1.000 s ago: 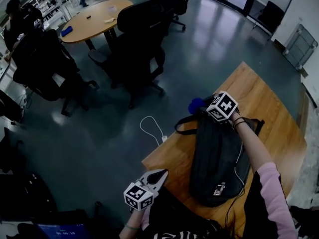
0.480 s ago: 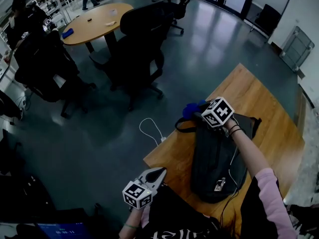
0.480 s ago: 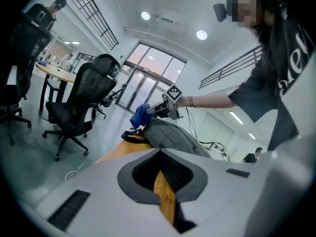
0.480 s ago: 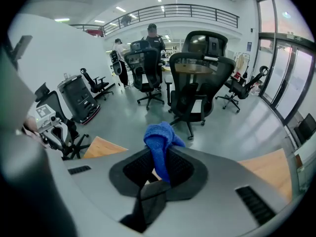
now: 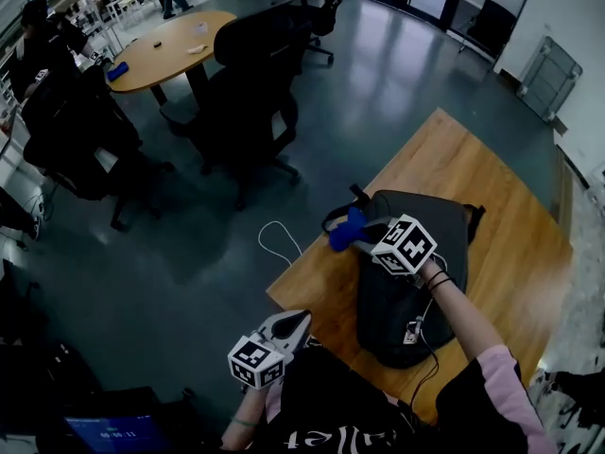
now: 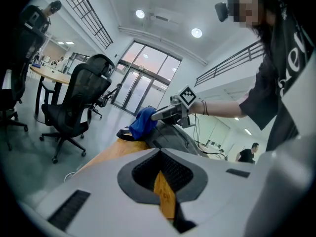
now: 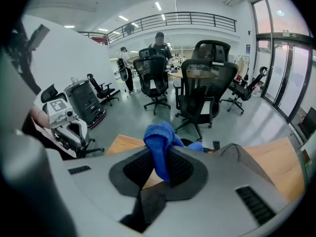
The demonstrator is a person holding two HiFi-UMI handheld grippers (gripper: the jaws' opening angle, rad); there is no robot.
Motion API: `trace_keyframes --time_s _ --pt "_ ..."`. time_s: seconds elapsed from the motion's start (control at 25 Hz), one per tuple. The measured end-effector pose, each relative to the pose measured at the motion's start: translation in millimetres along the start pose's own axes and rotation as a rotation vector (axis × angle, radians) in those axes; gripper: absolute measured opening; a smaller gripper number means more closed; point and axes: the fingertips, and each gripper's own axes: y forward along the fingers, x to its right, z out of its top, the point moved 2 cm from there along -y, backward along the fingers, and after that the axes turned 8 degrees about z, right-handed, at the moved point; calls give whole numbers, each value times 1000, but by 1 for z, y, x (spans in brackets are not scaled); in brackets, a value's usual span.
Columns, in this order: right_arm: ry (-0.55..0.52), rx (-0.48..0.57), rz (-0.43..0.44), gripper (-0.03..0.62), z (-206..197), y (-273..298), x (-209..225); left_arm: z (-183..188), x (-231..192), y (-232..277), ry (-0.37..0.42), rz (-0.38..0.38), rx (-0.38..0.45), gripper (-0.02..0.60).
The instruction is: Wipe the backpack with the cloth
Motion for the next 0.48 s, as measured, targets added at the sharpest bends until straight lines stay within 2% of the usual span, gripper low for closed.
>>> trace_keyframes --time_s 0.36,0.48 --pt "-1 94 7 54 -39 -20 -88 0 8 -1 8 42 18 -2" --pt "32 152 25 55 -55 -30 -118 -3 18 3 14 45 15 -2"
